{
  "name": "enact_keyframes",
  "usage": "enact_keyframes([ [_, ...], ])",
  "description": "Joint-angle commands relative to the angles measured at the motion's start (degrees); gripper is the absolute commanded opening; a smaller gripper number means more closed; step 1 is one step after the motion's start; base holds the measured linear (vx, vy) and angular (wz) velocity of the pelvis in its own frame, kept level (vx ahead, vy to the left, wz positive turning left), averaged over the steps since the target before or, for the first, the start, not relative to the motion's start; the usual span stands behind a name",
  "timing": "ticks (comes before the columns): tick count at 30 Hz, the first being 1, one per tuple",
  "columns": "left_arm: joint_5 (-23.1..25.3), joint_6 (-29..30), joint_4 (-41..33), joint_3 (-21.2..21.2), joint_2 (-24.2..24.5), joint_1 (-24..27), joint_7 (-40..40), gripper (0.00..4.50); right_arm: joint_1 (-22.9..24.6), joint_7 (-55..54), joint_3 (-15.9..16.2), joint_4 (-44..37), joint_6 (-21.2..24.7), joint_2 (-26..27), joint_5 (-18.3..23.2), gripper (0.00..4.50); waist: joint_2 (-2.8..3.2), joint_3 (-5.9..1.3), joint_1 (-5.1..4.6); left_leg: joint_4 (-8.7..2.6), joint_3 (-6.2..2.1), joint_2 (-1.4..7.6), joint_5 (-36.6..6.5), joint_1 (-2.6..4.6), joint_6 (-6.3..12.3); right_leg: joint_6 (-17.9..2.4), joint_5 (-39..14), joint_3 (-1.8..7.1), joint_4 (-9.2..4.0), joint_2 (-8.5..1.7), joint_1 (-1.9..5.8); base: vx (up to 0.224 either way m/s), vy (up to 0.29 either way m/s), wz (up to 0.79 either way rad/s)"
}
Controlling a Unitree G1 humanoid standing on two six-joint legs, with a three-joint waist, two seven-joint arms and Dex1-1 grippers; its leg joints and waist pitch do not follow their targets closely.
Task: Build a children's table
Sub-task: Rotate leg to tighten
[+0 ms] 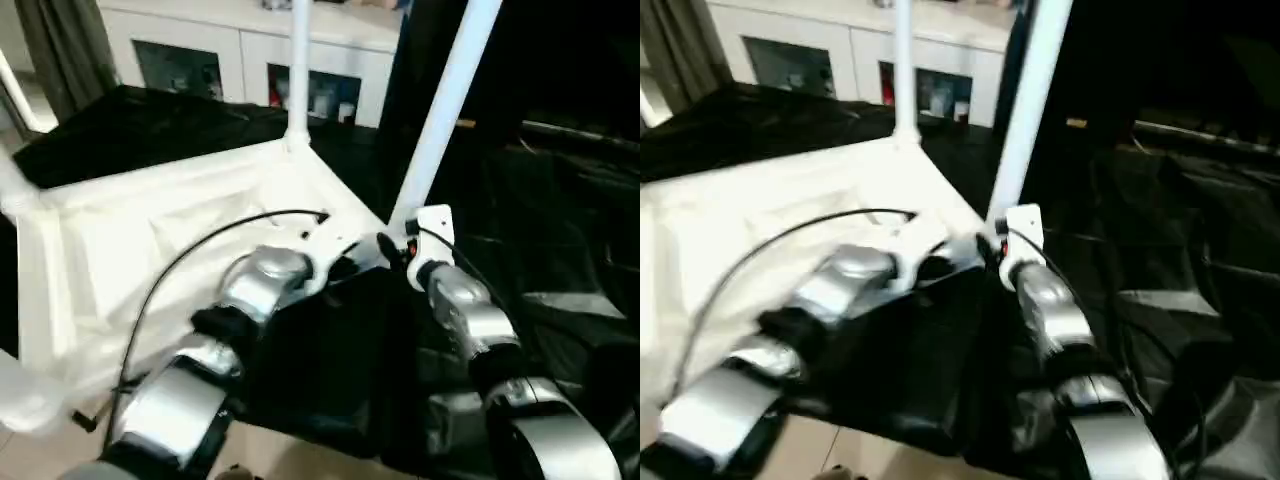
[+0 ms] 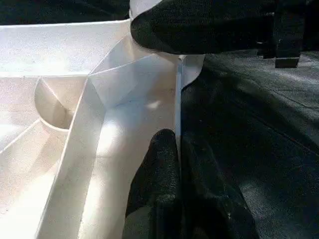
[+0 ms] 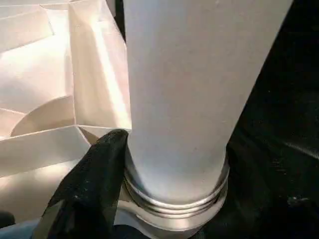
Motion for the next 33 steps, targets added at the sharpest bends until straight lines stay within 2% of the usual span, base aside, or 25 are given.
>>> enact_keyframes([
  [1,-0.06,-1.49,2.05,1.46,-0.31,-0.21,2.82,0.00,1.18,0.84,0.44,2.26,-0.20,0.75,-0.53,3.04,-0.21,-3.56,0.03,-4.45,-1.82,3.40,-14.10,0.76,0.47,-10.28,-13.72,3.44,-4.82,-4.74,2.11,0.000,0.000,0.00],
  [3,0.21,-3.15,2.67,1.13,0.23,-0.10,1.65,0.00,1.09,2.77,-0.75,1.42,-3.08,0.31,0.80,3.38,-0.20,-3.55,0.11,-4.48,-1.82,3.48,-13.63,0.73,0.91,-10.52,-12.79,3.43,-4.69,-4.71,2.16,0.000,0.000,0.00],
  [5,0.24,-3.78,2.65,0.83,0.76,0.25,0.68,0.00,0.96,4.65,-0.69,0.45,-4.44,-0.80,0.98,3.48,-0.22,-3.48,0.12,-4.49,-1.80,3.46,-13.98,0.66,1.27,-10.57,-13.00,3.38,-4.77,-4.69,2.20,0.000,0.000,0.00],
  [7,0.15,-3.76,2.60,0.80,0.93,0.39,0.37,0.00,0.92,5.50,-0.59,0.03,-4.74,-1.25,1.05,3.73,-0.28,-3.44,0.13,-4.51,-1.84,3.48,-14.47,0.61,1.41,-10.28,-14.68,3.38,-4.94,-4.79,2.24,0.000,0.000,0.00],
  [10,0.04,-4.85,1.50,0.43,2.15,1.34,-2.02,0.00,1.12,13.10,0.15,-2.68,-4.34,-4.17,1.82,3.88,-0.51,-3.37,0.14,-4.44,-1.82,3.49,-14.40,0.49,2.12,-10.10,-15.56,3.35,-5.03,-4.75,2.37,0.000,0.000,0.00],
  [12,0.08,-5.89,0.46,0.17,3.80,2.12,-4.39,0.00,1.91,22.25,1.75,-6.02,-2.31,-8.27,2.17,4.15,-0.68,-3.37,0.27,-4.33,-1.83,3.42,-13.89,0.29,3.04,-9.69,-15.49,3.27,-5.01,-4.63,2.64,0.000,0.000,0.00],
  [14,0.10,-6.26,0.17,0.12,4.32,2.35,-5.13,0.00,2.25,25.24,2.37,-7.09,-1.64,-9.55,2.22,4.24,-0.78,-3.40,0.36,-4.18,-1.77,3.38,-11.97,0.20,3.90,-9.69,-14.20,3.29,-4.85,-4.63,2.60,0.000,0.000,0.00],
  [17,-0.66,-9.48,-1.98,-0.41,6.76,3.64,-11.08,0.00,5.44,38.99,7.47,-12.51,-3.44,-16.18,0.63,4.24,-0.97,-3.49,0.41,-3.99,-1.73,3.41,-11.47,0.19,4.36,-9.78,-14.22,3.20,-4.85,-4.63,2.64,0.000,0.000,0.00],
  [18,-1.31,-10.74,-3.27,-0.70,7.56,4.30,-14.03,0.00,6.16,42.16,7.98,-13.93,-2.96,-17.50,1.32,4.24,-0.95,-3.47,0.68,-3.90,-1.76,3.59,-10.98,0.14,5.13,-9.97,-12.91,3.28,-4.73,-4.70,2.64,0.000,0.000,0.00],
  [20,-2.74,-11.82,-6.01,-1.16,8.79,5.58,-19.24,0.00,6.72,45.35,8.25,-15.27,-2.63,-18.80,2.20,4.24,-1.07,-3.59,0.46,-3.84,-1.70,3.69,-9.97,0.01,5.79,-11.85,-10.95,3.24,-4.25,-4.73,2.58,0.000,0.000,0.00],
  [21,-4.41,-10.42,-9.64,-1.55,10.18,6.98,-24.39,0.00,7.13,48.26,8.76,-16.63,-1.89,-19.93,2.66,4.24,-0.93,-3.60,0.54,-3.83,-1.69,3.71,-9.81,0.08,5.70,-12.23,-10.80,3.22,-4.25,-4.75,2.49,0.000,0.000,0.00],
  [27,-5.88,-7.86,-14.62,-2.51,12.49,8.78,-30.38,0.00,7.63,51.27,10.78,-18.04,-0.62,-20.94,1.75,4.24,-0.71,-3.42,0.72,-4.03,-1.51,4.17,-10.49,0.46,4.51,-13.78,-10.13,3.31,-3.88,-4.59,1.97,0.000,0.000,0.00],
  [28,-6.01,-7.74,-14.93,-2.39,12.56,8.95,-30.64,0.00,7.72,51.47,10.90,-18.20,-0.50,-20.90,1.81,4.24,-0.78,-3.42,0.83,-4.02,-1.47,4.08,-10.70,0.57,4.27,-13.78,-10.42,3.33,-3.99,-4.66,1.94,0.000,0.000,0.00],
  [31,-5.89,-7.75,-15.25,-1.91,12.68,9.40,-30.49,0.00,8.01,53.21,10.86,-18.60,0.19,-20.67,2.33,4.24,-0.96,-3.38,1.06,-3.99,-1.52,3.88,-10.80,0.29,4.00,-13.02,-11.43,3.35,-4.06,-4.74,2.21,0.000,0.000,0.00],
  [33,-5.72,-7.67,-15.47,-1.80,12.78,9.65,-30.54,0.00,8.18,53.76,10.96,-18.65,0.32,-20.73,2.16,4.24,-0.90,-3.42,1.12,-3.99,-1.57,3.91,-10.50,0.28,3.90,-12.63,-11.60,3.33,-4.08,-4.78,2.22,0.000,0.000,0.00],
])
